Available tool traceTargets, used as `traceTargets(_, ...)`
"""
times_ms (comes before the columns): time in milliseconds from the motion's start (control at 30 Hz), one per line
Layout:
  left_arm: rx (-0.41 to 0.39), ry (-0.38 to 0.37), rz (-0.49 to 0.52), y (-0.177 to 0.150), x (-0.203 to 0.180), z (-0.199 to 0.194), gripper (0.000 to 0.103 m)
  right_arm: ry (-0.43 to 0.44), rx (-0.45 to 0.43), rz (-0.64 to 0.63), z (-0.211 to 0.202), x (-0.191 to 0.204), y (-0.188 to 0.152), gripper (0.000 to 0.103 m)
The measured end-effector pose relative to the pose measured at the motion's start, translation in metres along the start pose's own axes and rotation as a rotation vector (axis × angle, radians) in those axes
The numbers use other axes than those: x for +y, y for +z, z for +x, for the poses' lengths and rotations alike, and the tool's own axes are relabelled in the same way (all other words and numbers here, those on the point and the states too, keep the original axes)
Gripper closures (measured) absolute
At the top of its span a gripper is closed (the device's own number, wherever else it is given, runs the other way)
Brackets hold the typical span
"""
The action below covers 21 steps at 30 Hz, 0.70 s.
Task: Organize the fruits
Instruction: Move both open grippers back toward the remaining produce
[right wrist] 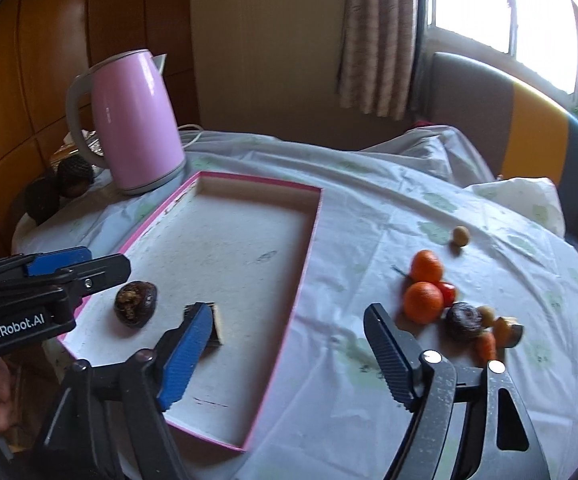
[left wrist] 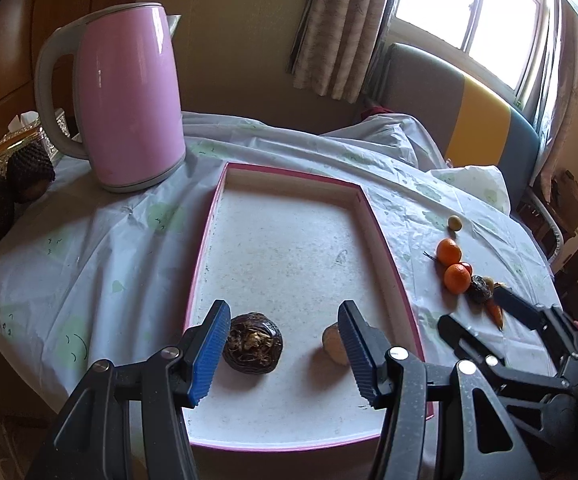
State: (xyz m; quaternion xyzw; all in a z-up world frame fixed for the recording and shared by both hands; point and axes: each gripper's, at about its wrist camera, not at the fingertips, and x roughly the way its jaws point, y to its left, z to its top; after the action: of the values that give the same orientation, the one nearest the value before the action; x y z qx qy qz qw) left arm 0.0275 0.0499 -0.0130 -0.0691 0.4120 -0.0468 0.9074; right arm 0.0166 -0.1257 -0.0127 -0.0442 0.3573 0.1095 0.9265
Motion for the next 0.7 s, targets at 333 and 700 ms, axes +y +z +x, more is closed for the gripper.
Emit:
traceTargets(333,0.007,-0.033,0.101,0.002,-0.037,0.000,0.046,-0.096,-0.024,0.097,-0.012,-0.042,-0.012,0.009)
traceTargets(700,0.081,-0.136,0.211,0.000,-0.091,0.015,0.046,-0.151,0.077,0.367,-0.014,-0.149,-0.055,0.061)
